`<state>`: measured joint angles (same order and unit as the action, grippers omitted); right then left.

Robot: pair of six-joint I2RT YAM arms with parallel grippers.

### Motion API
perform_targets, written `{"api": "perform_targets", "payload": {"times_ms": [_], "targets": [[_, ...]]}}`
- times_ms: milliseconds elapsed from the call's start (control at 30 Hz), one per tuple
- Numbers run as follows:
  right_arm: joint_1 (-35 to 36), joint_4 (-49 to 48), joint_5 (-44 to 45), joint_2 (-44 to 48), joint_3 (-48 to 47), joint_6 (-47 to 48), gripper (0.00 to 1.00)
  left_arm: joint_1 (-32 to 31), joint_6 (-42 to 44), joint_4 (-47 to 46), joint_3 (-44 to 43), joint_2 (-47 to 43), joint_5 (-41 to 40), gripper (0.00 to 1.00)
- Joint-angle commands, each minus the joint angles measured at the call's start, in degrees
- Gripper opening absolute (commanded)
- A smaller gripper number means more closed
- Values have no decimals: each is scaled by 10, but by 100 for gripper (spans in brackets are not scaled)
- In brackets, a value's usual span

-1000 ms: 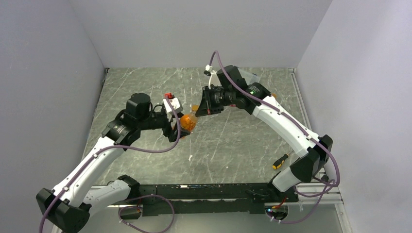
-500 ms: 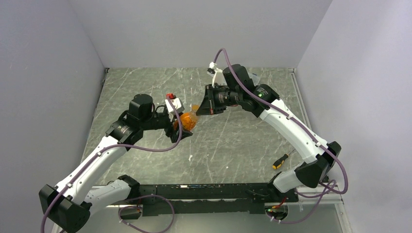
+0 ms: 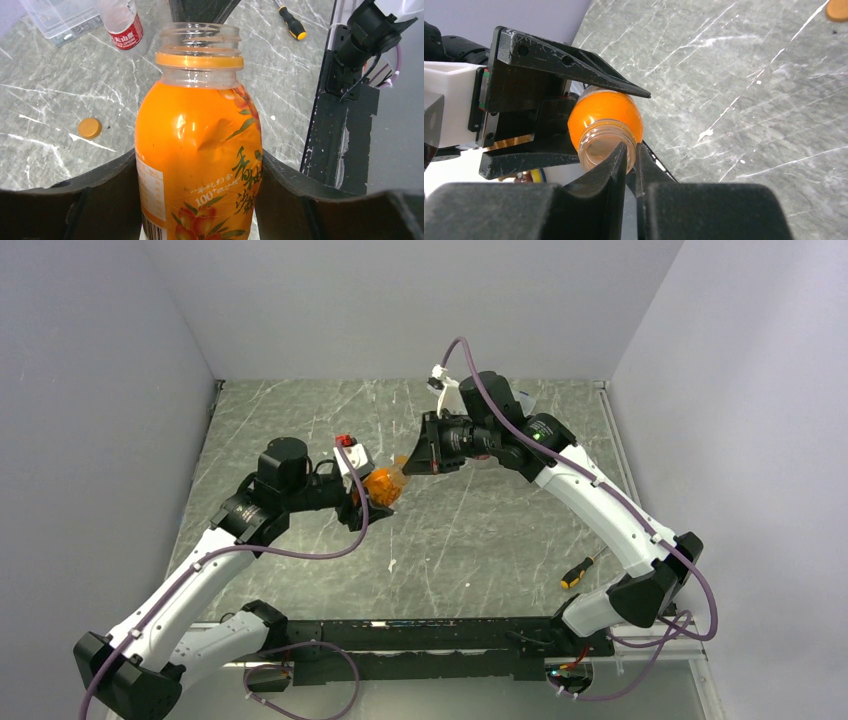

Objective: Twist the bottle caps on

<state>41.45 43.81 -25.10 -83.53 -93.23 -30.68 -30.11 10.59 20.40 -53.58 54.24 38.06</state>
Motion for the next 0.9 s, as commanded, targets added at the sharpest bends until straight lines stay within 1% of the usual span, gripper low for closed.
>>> {"api": "perform_targets", "payload": {"times_ms": [0,33,67,133,200,300,433,567,633,767,867], "targets": [[1,-12,48,26,-30,-3,28,1,-13,-17,-6,-17,-57,46],[1,-10,68,28,-35,-3,45,2,-17,-16,-6,-19,-82,46],[1,-5,92,29,-42,-2,58,4,-21,-11,-7,-21,-108,47],[1,5,142,32,-55,1,76,11,-32,1,-11,-22,-160,46],[-1,10,187,28,-63,6,98,25,-46,24,-28,-18,-212,47],[1,20,224,-6,-78,16,100,60,-85,57,-56,-16,-283,46],[14,27,283,-80,-100,26,99,107,-141,84,-90,-35,-361,44],[25,25,335,-162,-131,36,94,132,-170,113,-139,-46,-407,41],[28,22,356,-200,-142,45,93,134,-175,122,-162,-50,-412,40],[29,1,386,-278,-153,63,89,134,-174,124,-190,-63,-395,39],[28,-20,393,-327,-165,79,85,134,-168,131,-199,-66,-386,38]]}}
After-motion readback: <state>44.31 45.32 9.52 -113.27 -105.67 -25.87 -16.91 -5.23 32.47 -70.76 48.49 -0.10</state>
